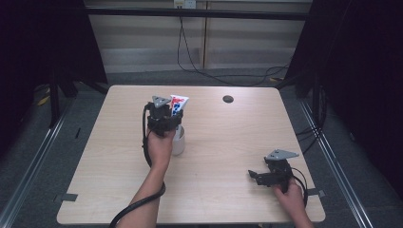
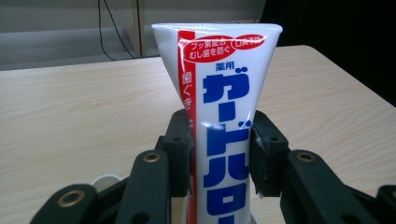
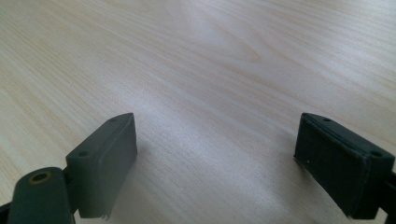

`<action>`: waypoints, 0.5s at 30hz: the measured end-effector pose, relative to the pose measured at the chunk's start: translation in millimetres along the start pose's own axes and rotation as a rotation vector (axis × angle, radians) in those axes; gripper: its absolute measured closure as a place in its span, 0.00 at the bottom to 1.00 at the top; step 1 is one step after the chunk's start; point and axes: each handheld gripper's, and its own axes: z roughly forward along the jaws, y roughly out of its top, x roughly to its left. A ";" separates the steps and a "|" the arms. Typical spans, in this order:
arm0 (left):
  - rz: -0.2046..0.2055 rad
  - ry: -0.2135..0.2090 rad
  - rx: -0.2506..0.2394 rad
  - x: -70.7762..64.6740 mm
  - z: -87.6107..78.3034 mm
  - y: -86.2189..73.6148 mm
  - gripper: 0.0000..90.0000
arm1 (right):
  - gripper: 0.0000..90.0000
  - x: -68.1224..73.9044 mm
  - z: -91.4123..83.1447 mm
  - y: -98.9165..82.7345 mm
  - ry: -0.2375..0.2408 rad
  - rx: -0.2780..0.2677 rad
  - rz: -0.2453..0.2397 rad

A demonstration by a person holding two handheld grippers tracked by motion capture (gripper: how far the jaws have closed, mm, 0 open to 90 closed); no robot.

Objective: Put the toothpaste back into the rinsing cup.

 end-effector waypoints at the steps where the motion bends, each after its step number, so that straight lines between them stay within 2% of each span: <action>1: 0.001 0.000 0.005 0.1 -0.2 -1.0 0.72 | 0.14 0.0 0.0 0.0 0.000 0.000 0.000; 15: 0.006 0.000 0.015 -1.9 -2.5 -13.6 0.72 | 0.14 -0.2 0.1 0.0 0.000 -0.002 -0.002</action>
